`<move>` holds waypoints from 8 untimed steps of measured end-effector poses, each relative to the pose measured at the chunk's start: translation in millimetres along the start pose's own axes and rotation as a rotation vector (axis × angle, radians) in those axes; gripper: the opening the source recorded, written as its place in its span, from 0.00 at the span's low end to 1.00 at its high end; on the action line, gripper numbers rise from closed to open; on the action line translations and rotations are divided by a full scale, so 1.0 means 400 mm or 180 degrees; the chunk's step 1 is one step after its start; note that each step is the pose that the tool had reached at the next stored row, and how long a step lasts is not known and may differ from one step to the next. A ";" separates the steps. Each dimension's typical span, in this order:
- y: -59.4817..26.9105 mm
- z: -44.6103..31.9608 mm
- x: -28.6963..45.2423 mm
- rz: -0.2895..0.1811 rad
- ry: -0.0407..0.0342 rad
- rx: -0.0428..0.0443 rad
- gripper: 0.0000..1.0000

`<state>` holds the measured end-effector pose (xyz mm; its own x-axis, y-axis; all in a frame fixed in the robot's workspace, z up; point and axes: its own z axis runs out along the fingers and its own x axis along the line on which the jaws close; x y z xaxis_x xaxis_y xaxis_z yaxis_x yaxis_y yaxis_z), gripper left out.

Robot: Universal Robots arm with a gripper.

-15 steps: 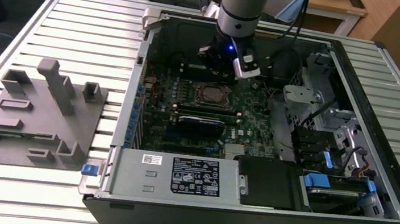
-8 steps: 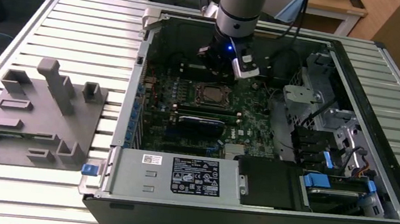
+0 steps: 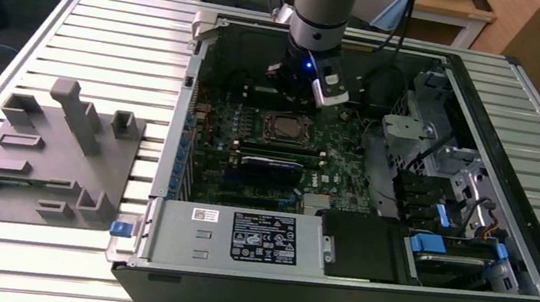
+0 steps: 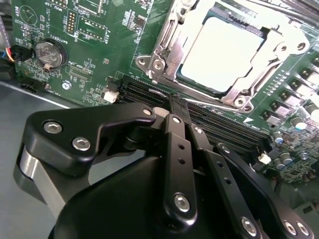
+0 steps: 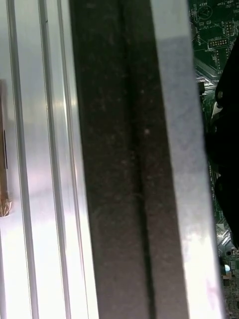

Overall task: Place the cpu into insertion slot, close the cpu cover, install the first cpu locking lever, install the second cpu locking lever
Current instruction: 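Install the first cpu locking lever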

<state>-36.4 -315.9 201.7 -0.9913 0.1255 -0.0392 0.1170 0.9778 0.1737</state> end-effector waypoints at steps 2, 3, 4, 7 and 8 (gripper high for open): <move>0.000 0.001 0.000 -0.0003 -0.0018 -0.0010 0.11; 0.000 0.001 0.001 -0.0004 -0.0023 -0.0012 0.11; 0.000 0.001 0.001 -0.0004 -0.0028 -0.0015 0.11; -0.001 0.001 0.004 -0.0006 -0.0041 -0.0021 0.11; -0.001 0.001 0.004 -0.0007 -0.0044 -0.0022 0.11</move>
<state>-38.2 -315.9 201.1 -0.9906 0.1258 -0.0532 0.1143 0.9769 0.1805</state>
